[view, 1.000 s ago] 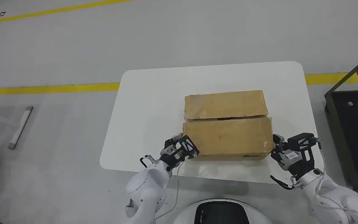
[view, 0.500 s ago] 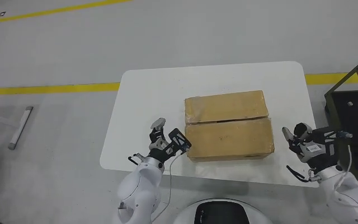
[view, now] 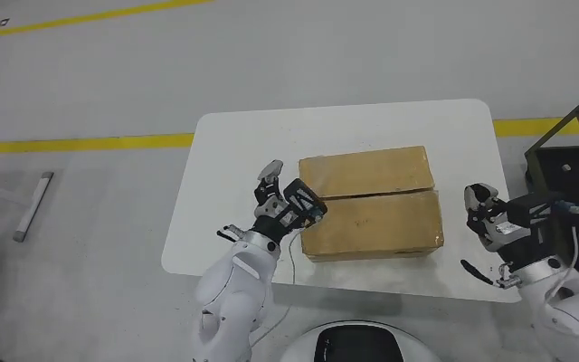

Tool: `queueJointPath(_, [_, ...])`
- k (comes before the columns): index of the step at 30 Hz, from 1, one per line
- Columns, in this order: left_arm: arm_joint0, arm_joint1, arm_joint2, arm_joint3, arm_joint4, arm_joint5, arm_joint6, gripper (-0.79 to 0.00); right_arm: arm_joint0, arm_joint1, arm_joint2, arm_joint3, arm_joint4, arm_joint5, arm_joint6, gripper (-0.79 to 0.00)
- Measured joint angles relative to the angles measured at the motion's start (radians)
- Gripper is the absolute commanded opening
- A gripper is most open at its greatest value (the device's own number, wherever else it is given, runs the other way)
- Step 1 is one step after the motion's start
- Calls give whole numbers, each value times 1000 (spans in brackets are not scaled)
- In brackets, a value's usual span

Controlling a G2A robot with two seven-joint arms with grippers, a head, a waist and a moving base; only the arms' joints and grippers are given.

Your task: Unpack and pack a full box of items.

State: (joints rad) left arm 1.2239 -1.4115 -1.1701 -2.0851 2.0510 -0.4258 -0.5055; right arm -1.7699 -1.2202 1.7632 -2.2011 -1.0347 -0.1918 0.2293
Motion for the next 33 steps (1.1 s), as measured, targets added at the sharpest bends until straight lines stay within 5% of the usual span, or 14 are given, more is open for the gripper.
queueJointPath(8, [-94,-44,92,44,-277,182,-192,0,-30,-1,-38,-3,-36,-11,-10,-785])
queueJointPath(28, [-91,-47,107,61,-314,192,-165,0,-28,-3,-67,19,-68,16,-31,-785])
queueJointPath(33, [-140,-66,120,118,-418,286,-286,0,-22,-3,-69,23,-70,13,-28,-785])
